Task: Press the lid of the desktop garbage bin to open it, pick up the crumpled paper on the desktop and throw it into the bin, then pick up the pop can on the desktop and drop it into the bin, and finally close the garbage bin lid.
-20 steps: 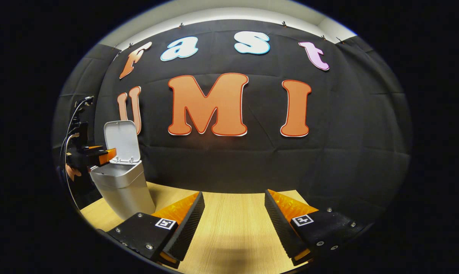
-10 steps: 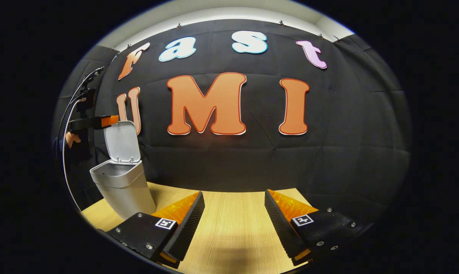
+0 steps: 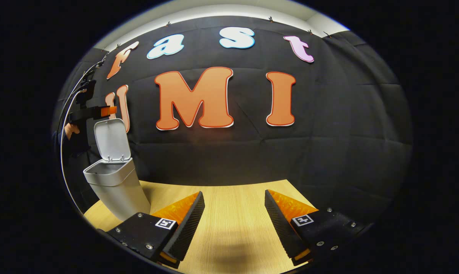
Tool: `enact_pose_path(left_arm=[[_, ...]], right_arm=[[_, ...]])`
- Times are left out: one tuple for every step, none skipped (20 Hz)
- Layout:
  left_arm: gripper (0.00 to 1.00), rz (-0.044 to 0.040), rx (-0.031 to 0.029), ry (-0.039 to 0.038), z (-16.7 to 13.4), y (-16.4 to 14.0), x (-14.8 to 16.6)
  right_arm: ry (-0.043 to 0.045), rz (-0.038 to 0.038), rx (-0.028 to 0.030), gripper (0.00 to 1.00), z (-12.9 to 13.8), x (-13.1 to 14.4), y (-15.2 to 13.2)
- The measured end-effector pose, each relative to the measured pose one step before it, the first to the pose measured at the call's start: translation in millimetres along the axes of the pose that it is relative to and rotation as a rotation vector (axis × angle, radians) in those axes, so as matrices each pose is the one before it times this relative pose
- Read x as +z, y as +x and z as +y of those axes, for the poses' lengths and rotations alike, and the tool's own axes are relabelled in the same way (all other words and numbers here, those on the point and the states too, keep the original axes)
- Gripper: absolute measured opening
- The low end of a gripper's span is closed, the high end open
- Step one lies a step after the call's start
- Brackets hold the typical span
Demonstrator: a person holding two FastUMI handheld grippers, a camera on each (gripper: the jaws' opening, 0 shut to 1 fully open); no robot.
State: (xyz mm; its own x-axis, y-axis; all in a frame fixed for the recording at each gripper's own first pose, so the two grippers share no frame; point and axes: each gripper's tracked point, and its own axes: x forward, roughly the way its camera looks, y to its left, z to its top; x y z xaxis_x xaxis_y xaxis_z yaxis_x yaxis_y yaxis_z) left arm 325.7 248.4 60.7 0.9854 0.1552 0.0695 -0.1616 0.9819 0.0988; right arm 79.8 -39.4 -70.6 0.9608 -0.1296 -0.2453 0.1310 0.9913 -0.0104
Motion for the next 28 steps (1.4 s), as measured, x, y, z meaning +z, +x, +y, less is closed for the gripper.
enact_pose_path(left_arm=[[0.96,0.00405,0.00662,0.0003,4.88,7.18,0.12],[0.93,0.00584,0.00726,0.01125,5.13,7.0,1.5],[0.96,0.00195,0.01526,0.00576,6.8,5.97,0.94],[0.93,0.00746,0.00397,-0.01949,5.25,6.96,0.86],[0.97,0.01667,0.01158,-0.01043,4.41,6.06,-2.59],[0.93,0.01528,0.00822,0.00342,5.71,7.86,-2.75],[0.97,0.02025,0.00408,0.00914,3.56,5.78,-4.91],[0.93,0.02114,0.00702,0.01848,4.08,5.34,-7.57],[0.93,0.01739,-0.00405,-0.00544,1.91,4.57,-6.44],[0.96,0.02735,-0.00767,-0.01511,-0.7,1.75,-9.34],[0.96,0.02213,0.0026,-0.00771,2.71,1.74,-7.32],[0.93,0.01452,-0.00767,-0.00863,0.1,0.58,-4.63],[0.93,-0.00651,-0.00497,-0.00156,-0.77,1.0,2.38],[0.97,0.02476,-0.00227,0.00228,-1.57,-3.54,-3.9],[0.93,0.01199,0.00048,-0.00921,0.62,-7.45,-1.04],[0.94,0.005,-0.00425,-0.01089,0.06,-5.0,-1.0],[0.99,0.00818,-0.00458,-0.00673,0.26,-9.25,-2.93],[0.94,-0.00284,-0.0115,0.00716,-1.53,-8.39,-0.41],[0.95,0.00553,-0.01123,0.00254,-2.1,-10.49,-4.51],[0.94,0.00417,-0.00994,0.00271,-2.06,-9.4,-3.32],[0.94,0.0092,-0.00536,-0.00765,-1.51,-8.77,-4.46],[0.94,0.00836,-0.00482,-0.00276,-1.64,-8.48,-4.91],[0.94,0.00907,-0.0021,-0.00232,-1.36,-7.62,-6.36],[0.94,0.00736,-0.00315,-0.0027,-1.5,-8.73,-6.39],[0.94,0.01165,-0.00254,0.00233,-2.11,-7.5,-7.55],[0.94,0.01484,-0.00019,-0.006,-2.49,-7.61,-9.25],[0.94,0.01911,-0.00105,-0.00775,-0.21,-8.01,-10.0],[0.94,0.02739,-0.00071,-0.01114,-1.05,-6.07,-11.28]], right_arm=[[0.01386,0.01267,-0.00464,0.95,1.53,-4.93,-2.38],[0.00811,0.00786,-0.00309,0.95,2.84,-3.31,-1.82],[0.00133,0.00389,-0.005,0.95,1.1,-1.57,-1.89],[-0.00224,0.00273,-0.0005,0.95,0.76,-0.75,-1.13],[-0.00268,0.00082,-0.00027,0.95,1.69,1.13,-1.97],[-0.00282,-0.00208,-0.00177,0.95,0.62,1.7,-1.75],[-0.00274,-0.0034,-0.00248,0.95,0.02,1.15,-2.26],[-0.0026,-0.005,-0.00418,0.95,0.28,1.84,-1.69],[-0.00046,-0.00045,-0.00283,0.95,1.63,-0.09,-2.38],[0.00108,0.00197,-0.00198,0.95,0.32,-1.51,-2.11],[0.00098,0.00254,-0.00154,0.95,-0.23,-1.09,-1.62],[0.00016,0.00276,-0.00144,0.95,1.41,-0.51,-2.07],[-0.00159,0.00032,-0.00159,0.95,-0.52,-0.74,-1.59],[-0.00161,-0.00295,-0.00064,0.95,0.47,0.24,-2.86],[0.00043,-0.00452,-0.0043,0.95,-0.87,1.43,-1.76],[0.00357,-0.00428,0.00084,0.95,-0.03,1.62,-1.07],[0.00515,-0.00127,-0.00044,0.95,-0.03,-0.19,-0.84],[0.00511,-0.00148,0.00053,0.95,-0.53,0.05,-1.28],[0.00434,-0.00012,0.00426,0.95,1.35,0.08,-0.26],[0.00252,0.00156,0.00258,0.95,1.18,-0.85,0.09],[0.00254,0.00056,0.00818,0.94,1.89,0.1,0.06],[0.00045,0.00008,0.00808,0.94,2.38,0.34,0.26],[-0.00248,-0.00405,0.01108,0.94,2.67,1.68,0.45],[-0.00343,-0.00417,0.01109,0.95,3.4,1.73,0.17],[-0.00473,-0.0016,0.00938,0.95,1.38,-0.2,0.3],[-0.0032,-0.00226,0.01258,0.95,1.94,0.73,0.06],[-0.00489,0.00226,0.01083,0.95,1.26,-0.45,0.27],[-0.00466,-0.00005,0.00978,0.95,1.46,0.37,-0.29]])
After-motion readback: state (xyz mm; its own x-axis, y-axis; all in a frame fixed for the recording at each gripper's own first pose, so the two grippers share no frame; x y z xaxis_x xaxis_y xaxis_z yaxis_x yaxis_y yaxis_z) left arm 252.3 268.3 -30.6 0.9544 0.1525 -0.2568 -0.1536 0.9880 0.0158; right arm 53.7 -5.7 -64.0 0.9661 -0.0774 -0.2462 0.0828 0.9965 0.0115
